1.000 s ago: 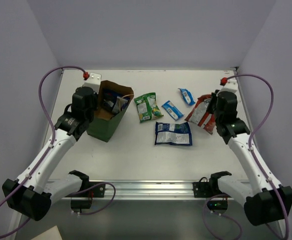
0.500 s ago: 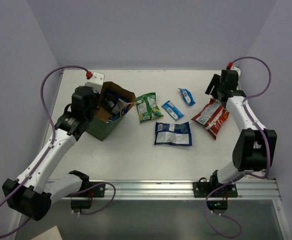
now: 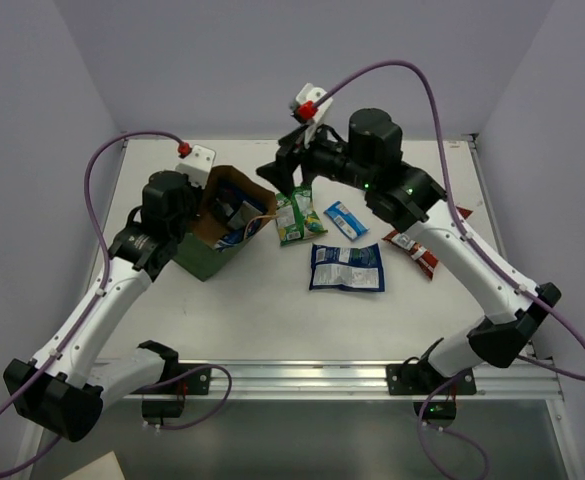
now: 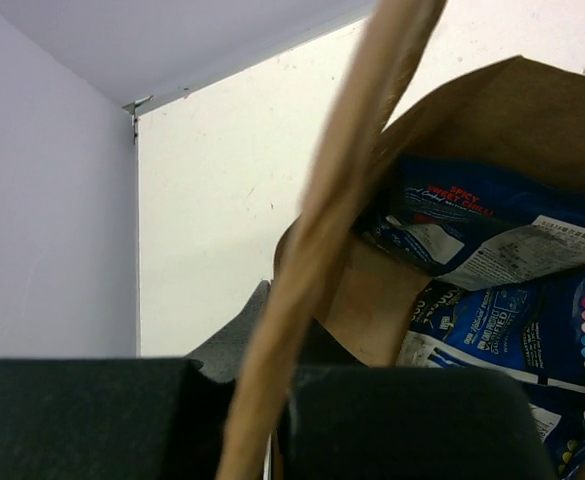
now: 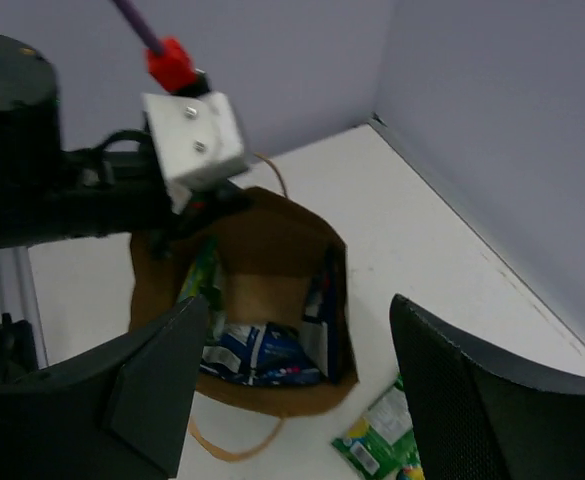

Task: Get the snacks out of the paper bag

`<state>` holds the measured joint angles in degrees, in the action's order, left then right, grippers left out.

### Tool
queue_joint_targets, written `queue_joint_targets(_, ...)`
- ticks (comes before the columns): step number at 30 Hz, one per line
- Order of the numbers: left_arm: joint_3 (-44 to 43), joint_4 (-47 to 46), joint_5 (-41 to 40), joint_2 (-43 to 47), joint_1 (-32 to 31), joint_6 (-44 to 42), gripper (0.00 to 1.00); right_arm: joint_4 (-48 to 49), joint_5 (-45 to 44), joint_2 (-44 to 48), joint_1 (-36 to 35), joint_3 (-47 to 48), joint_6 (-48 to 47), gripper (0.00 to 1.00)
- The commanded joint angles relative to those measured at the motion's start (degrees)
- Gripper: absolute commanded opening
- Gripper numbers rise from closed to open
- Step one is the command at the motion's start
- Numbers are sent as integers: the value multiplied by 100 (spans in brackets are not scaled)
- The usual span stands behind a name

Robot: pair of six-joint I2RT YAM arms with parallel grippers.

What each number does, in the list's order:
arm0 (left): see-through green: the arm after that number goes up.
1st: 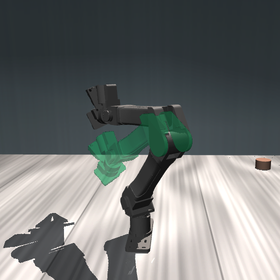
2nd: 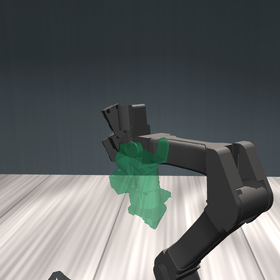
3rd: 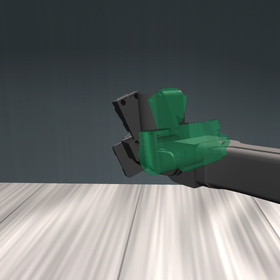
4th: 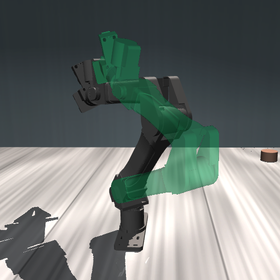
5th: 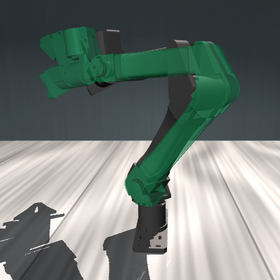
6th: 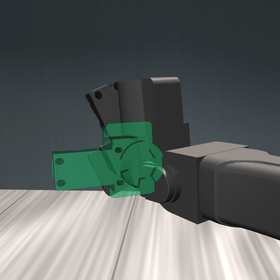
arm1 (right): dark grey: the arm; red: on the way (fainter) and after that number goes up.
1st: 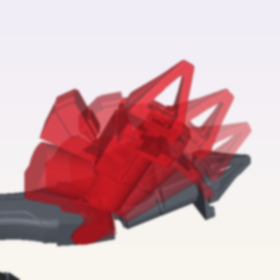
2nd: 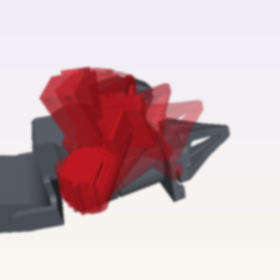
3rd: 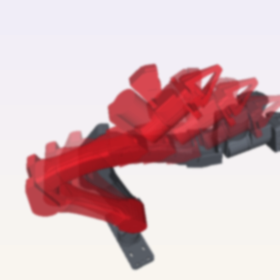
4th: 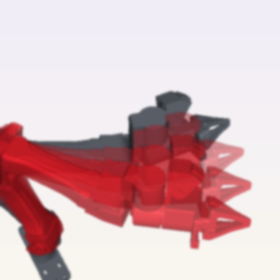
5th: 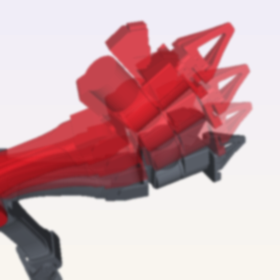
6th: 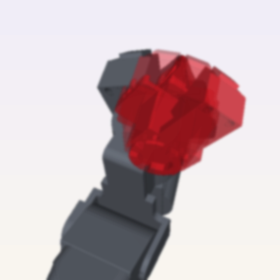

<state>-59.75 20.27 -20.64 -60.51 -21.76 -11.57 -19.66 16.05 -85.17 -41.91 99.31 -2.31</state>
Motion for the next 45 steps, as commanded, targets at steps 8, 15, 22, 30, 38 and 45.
queue_joint_targets(8,-301,-6,271,224,23,120,0,-478,302,-1845,-827,1241,-218,72)
queue_joint_targets(15,-283,38,456,285,23,217,0,-267,-461,-2470,-810,1039,-209,72)
queue_joint_targets(22,-274,108,579,338,23,278,0,15,-1552,-2803,-757,977,-262,75)
queue_joint_targets(30,-301,144,597,391,31,358,0,67,-1246,-3041,-652,678,-323,75)
queue_joint_targets(38,-283,144,1062,487,23,410,0,304,-964,-3225,-555,405,-367,69)
queue_joint_targets(45,-178,100,1203,602,23,489,0,796,-647,-3077,-555,440,-499,11)
